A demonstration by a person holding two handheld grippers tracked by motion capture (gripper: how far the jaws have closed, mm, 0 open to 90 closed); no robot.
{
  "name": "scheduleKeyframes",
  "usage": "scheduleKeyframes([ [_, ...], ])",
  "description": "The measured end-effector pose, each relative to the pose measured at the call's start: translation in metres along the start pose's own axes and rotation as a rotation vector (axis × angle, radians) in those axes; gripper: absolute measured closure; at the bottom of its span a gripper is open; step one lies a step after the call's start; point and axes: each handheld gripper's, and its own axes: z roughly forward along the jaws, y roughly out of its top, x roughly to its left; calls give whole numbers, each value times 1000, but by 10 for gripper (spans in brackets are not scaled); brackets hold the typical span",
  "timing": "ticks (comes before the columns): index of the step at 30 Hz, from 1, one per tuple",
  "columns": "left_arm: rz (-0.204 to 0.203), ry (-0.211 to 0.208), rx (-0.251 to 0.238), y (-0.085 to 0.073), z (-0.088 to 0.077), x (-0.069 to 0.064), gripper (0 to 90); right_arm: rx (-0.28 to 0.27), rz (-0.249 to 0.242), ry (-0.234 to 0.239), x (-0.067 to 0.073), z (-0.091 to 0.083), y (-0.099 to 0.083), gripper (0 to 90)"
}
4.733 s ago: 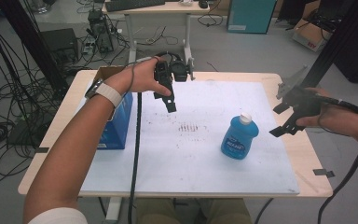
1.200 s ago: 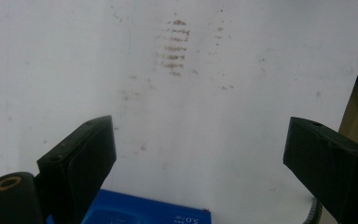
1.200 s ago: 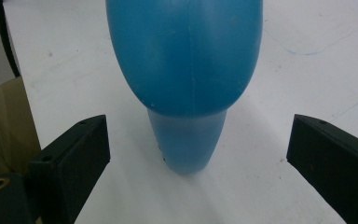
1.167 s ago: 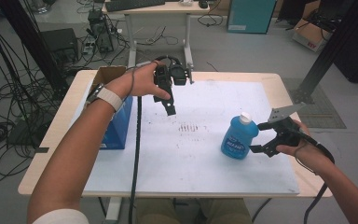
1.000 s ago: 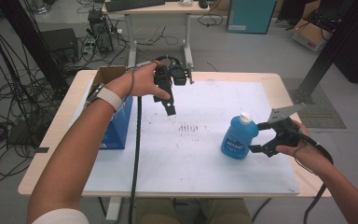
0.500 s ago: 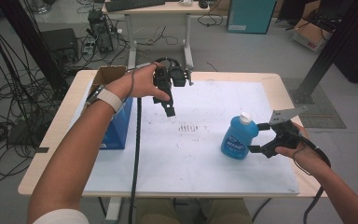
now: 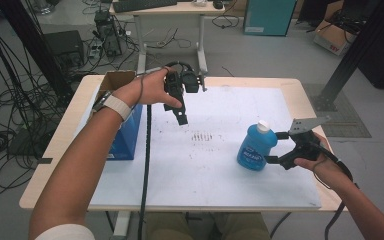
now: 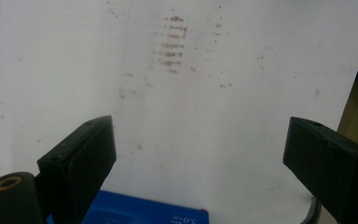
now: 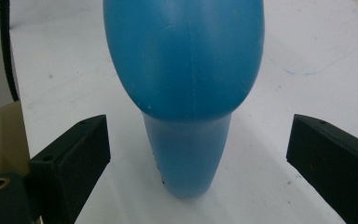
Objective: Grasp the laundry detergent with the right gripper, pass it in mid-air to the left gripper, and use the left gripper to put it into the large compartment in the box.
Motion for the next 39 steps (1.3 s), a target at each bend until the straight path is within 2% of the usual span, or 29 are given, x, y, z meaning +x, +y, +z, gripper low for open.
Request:
scheduleKeyframes([
  [39,-11,2,-4,-4,-1,2,95,3,2,5,-2,-4,0,63],
])
